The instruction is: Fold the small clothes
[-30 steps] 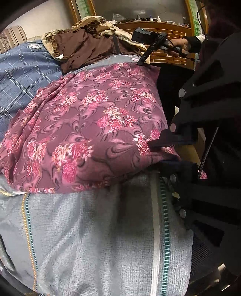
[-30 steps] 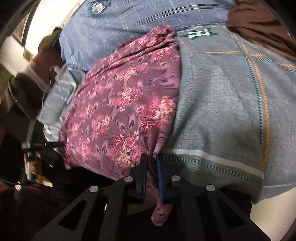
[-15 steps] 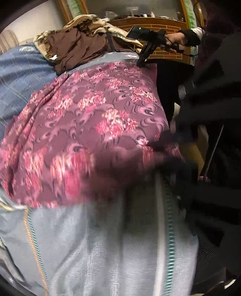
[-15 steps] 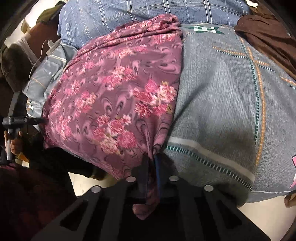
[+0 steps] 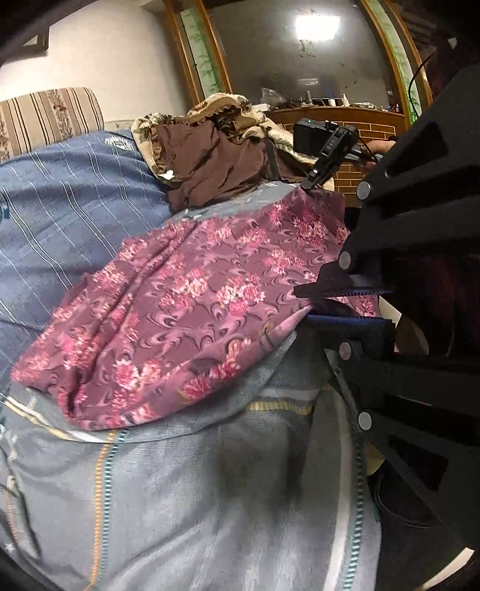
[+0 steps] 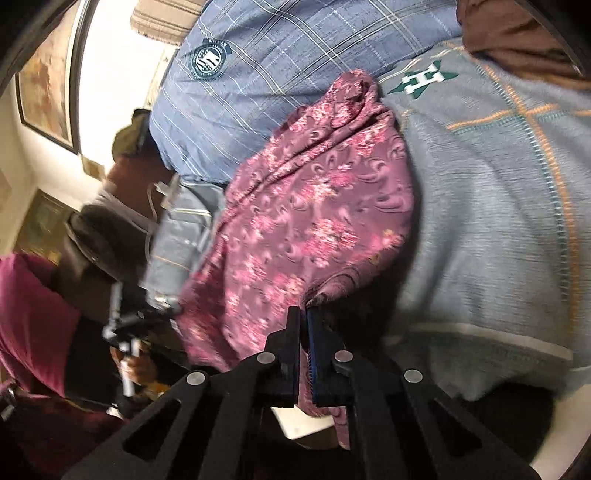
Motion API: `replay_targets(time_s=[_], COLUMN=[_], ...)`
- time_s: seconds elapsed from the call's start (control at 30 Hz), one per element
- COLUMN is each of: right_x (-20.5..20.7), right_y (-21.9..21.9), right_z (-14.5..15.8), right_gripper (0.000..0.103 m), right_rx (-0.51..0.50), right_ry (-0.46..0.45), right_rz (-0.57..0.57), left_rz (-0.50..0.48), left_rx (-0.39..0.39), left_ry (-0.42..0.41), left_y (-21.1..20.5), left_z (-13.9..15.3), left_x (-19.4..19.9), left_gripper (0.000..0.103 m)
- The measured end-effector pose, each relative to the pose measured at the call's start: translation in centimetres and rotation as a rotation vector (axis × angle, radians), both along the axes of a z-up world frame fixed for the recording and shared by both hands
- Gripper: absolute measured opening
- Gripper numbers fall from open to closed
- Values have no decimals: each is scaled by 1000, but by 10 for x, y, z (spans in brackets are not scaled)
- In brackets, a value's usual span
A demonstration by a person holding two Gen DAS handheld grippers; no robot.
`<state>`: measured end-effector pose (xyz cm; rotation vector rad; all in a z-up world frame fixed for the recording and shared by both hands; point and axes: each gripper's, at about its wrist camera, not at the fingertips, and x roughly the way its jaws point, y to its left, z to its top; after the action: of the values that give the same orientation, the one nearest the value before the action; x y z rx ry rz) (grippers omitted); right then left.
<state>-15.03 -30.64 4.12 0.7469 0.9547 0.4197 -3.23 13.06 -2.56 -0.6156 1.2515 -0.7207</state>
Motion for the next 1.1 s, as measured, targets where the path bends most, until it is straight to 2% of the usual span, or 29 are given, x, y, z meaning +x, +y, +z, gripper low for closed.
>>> replay_targets(time_s=[0.1,0.17,0.23,0.3,0.37,0.43,0.47,0.5,0.53,0.57,0.63,0.7,0.87,1.0,1.1], right_x=[10,10,9,5,2,0,0,0,-1,-1,-6,-11,-13,11,43], right_y=[4,1,3,4,9,17,19,22,26,27,24,21,12,9,10], right_z=[-9,-17,-26,-34,-38,-43,-45,-47,-45,-44,-36,-25,12,30,34], right_gripper=[4,10,11,23,30,30,29,21,15,7,7,7,7,7,7], right_rx=[-51,-74,-97,-125,-161,-227,-257,-304,-360,-372,-329,-276,-48,93,154], right_ry=[34,70,106,131,130,134,139,140,128,127,116,94,-22,-118,-148], right_rz=[13,7,20,42,64,96,106,125,143,151,155,149,82,51,33], left_rz=[-34,-63,-96,-128,-165,-192,-213,-231,-245,-244,-227,-205,-130,-43,57], left_rx=[86,143,199,254,281,302,309,318,327,325,300,229,72,-31,-140], left_ry=[22,20,11,-14,-21,-21,-13,-1,15,24,35,37,-35,-16,58], left_y=[-10,-14,-16,-21,-27,-35,-38,-42,-43,-42,-37,-29,-11,-3,8], left_z=[-13,-17,-20,-21,-25,-29,-32,-34,-37,-38,-33,-18,29,32,22], left_x=[4,3,-1,-4,-5,-5,-5,-6,-6,-8,-10,-12,-9,14,41], left_gripper=[7,13,41,50,50,47,41,16,6,6,6,6,6,6,6])
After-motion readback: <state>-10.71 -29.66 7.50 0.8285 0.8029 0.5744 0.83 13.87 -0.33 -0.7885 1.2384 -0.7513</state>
